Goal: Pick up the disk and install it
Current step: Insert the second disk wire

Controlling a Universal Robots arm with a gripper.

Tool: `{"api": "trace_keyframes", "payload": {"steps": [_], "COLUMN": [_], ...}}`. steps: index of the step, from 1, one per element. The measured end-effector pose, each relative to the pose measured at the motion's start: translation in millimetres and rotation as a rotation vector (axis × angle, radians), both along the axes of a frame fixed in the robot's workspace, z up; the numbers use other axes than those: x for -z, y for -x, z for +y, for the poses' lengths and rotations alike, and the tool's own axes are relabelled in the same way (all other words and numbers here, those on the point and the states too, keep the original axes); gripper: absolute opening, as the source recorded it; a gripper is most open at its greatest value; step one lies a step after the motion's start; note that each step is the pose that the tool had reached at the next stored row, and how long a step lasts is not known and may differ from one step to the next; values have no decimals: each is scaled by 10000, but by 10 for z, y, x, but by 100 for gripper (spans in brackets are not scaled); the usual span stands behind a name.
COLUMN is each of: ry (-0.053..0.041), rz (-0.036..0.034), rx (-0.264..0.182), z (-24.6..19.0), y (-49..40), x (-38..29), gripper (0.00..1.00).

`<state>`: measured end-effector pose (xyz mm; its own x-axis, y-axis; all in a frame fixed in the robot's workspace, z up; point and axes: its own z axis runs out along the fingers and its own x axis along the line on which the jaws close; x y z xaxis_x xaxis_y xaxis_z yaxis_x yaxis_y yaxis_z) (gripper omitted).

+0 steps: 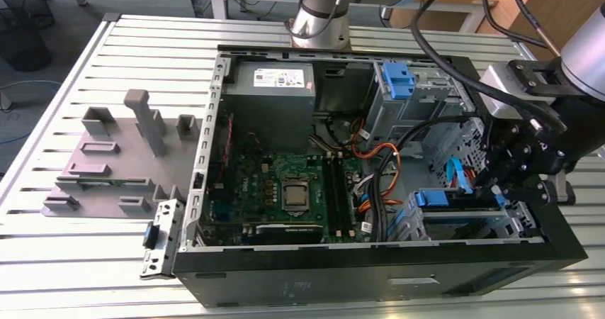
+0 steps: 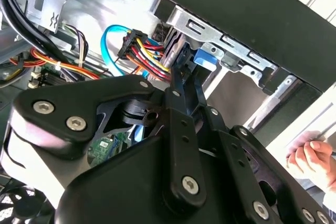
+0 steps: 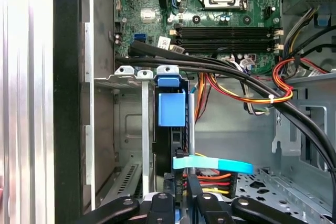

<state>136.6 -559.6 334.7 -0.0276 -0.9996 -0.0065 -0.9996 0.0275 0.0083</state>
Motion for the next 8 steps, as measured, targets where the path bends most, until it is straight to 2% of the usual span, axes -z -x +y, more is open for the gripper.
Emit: {"api": "trace_keyframes", "payload": {"steps": [3, 8], "ry": [1, -19], "rz": [0, 0], "rx": [0, 0], "z": [0, 12], "y": [0, 0], "x": [-43, -46], "gripper": [24, 24]}}
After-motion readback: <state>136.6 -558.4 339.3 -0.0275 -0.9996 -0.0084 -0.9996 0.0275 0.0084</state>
